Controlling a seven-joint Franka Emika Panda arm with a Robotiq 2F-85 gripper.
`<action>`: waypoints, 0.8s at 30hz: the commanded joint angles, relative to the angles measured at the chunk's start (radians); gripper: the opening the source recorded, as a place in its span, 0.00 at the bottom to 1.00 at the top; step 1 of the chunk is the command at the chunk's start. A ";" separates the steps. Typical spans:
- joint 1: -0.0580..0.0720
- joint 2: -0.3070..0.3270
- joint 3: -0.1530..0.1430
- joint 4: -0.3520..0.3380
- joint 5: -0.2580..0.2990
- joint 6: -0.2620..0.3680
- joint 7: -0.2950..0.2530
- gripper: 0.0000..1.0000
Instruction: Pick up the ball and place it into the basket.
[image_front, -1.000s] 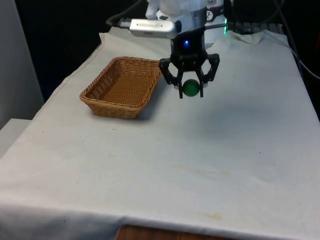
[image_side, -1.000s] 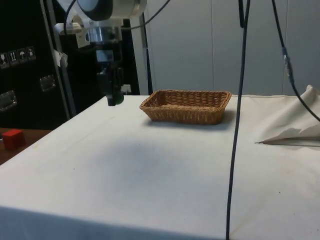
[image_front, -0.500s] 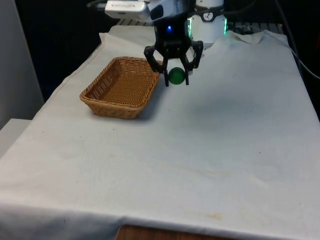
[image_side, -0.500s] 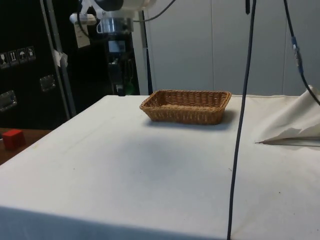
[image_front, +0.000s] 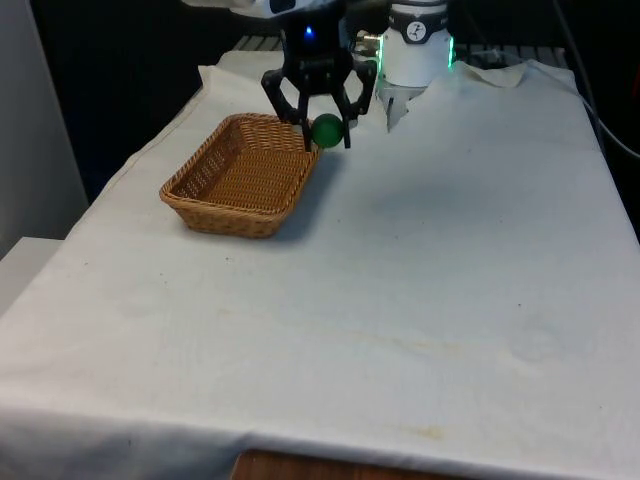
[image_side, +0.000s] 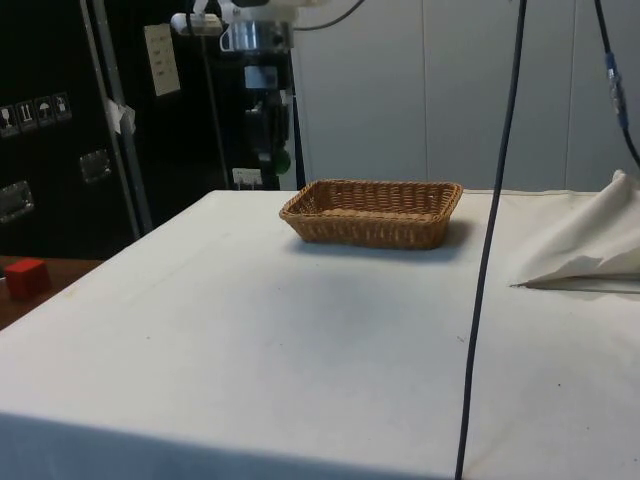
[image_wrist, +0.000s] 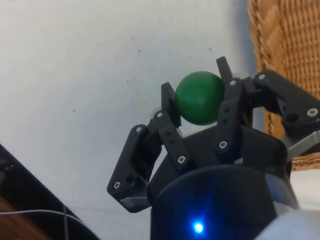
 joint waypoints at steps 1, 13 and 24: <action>0.006 -0.007 -0.007 -0.011 -0.012 0.016 0.001 0.00; 0.006 -0.014 -0.042 -0.035 -0.057 0.033 0.001 0.00; 0.003 -0.011 -0.074 -0.057 -0.085 0.063 -0.003 0.00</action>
